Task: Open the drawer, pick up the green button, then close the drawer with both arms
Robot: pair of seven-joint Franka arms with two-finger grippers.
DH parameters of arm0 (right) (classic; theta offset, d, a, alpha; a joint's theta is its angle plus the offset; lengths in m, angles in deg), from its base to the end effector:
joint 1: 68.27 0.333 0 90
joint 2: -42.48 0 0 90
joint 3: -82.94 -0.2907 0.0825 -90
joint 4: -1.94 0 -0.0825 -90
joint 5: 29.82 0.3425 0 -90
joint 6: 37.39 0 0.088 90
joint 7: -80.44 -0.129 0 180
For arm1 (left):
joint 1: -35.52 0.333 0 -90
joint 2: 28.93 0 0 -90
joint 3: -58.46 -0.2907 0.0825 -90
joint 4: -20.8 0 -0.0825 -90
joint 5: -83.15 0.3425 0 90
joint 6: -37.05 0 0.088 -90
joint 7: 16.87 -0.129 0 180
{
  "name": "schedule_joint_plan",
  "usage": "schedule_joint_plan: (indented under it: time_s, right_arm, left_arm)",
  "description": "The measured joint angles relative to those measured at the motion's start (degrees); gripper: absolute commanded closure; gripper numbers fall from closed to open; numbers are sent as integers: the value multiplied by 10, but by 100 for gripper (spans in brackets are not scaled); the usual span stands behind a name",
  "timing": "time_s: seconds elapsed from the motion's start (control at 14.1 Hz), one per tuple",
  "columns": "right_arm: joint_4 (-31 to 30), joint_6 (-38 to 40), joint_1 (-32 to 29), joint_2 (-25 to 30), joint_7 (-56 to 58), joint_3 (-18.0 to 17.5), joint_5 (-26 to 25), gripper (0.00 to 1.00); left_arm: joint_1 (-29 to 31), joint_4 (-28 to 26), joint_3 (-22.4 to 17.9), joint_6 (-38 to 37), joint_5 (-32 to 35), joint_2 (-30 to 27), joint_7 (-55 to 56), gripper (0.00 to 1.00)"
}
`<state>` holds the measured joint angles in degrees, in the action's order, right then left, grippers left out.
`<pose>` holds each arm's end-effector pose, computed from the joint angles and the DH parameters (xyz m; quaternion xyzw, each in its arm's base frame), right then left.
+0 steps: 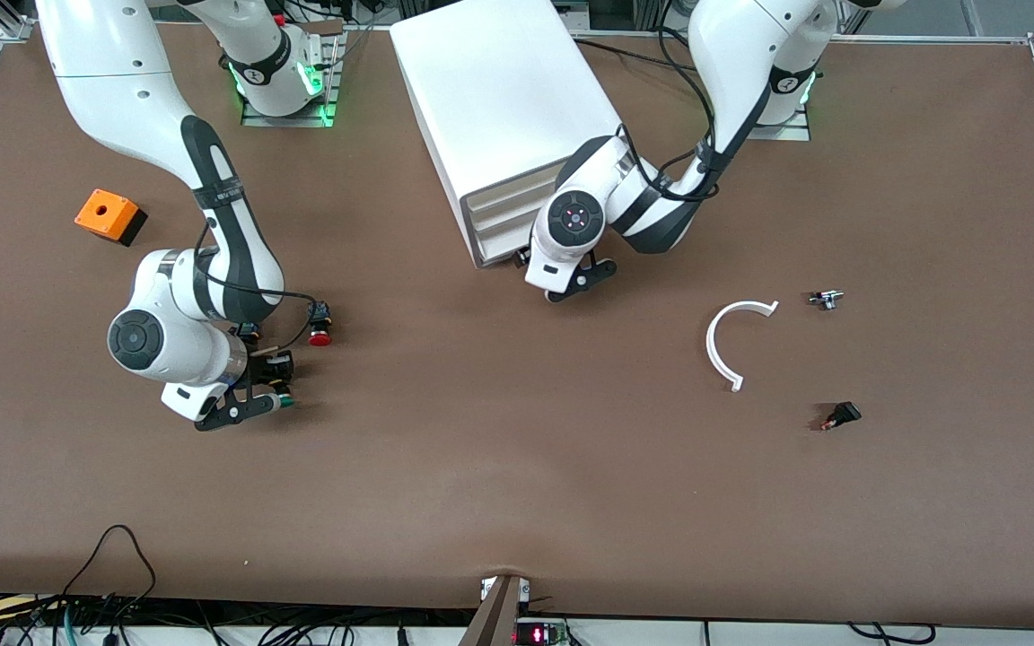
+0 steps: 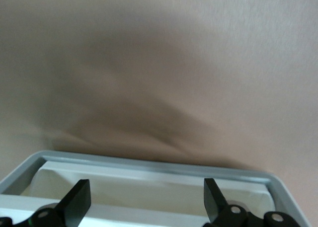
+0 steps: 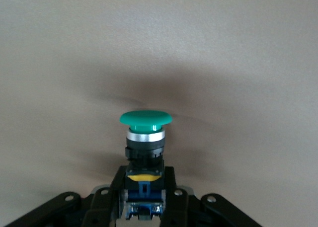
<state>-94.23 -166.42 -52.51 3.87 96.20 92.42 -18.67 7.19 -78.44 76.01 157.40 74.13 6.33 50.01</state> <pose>0.6175 0.0846 0.1934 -0.9886 -0.1425 0.0417 0.0240 0.4145 -0.4275 0.2125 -0.9520 -0.2409 0.1885 0.0084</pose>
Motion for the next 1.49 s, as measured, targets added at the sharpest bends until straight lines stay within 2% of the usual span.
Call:
schedule_joint_plan:
  time_s: [0.35, 0.43, 0.57, 0.64, 0.85, 1.13, 1.28, 1.49]
  right_arm:
    - [-9, -1, 0, -5, -1, 2, 0, 69]
    - [-9, -1, 0, -6, -1, 2, 0, 60]
    - [-9, -1, 1, -6, -1, 2, 0, 27]
    - [-9, -1, 1, -7, -1, 2, 0, 0]
    - [-1, 6, 3, 3, 0, 2, 0, 0]
    - [42, 123, 9, 69, -1, 3, 0, 0]
    - [58, 165, 9, 111, -1, 4, 0, 0]
    - [62, 205, 10, 173, -1, 4, 0, 0]
  left_arm:
    - [-1, 0, 6, -9, 0, 0, 0, 0]
    - [-1, 0, 6, -10, 0, 0, 0, 0]
    - [-1, 0, 7, -11, 0, 0, 0, 0]
    - [-1, 0, 7, -11, 0, 0, 0, 0]
    - [0, 0, 7, -15, 0, 0, 0, 0]
    - [14, 22, 6, -39, 0, -1, -3, 0]
    - [22, 55, 3, -70, 3, -2, -12, 0]
    - [52, 132, -1, -168, 53, -8, -49, 0]
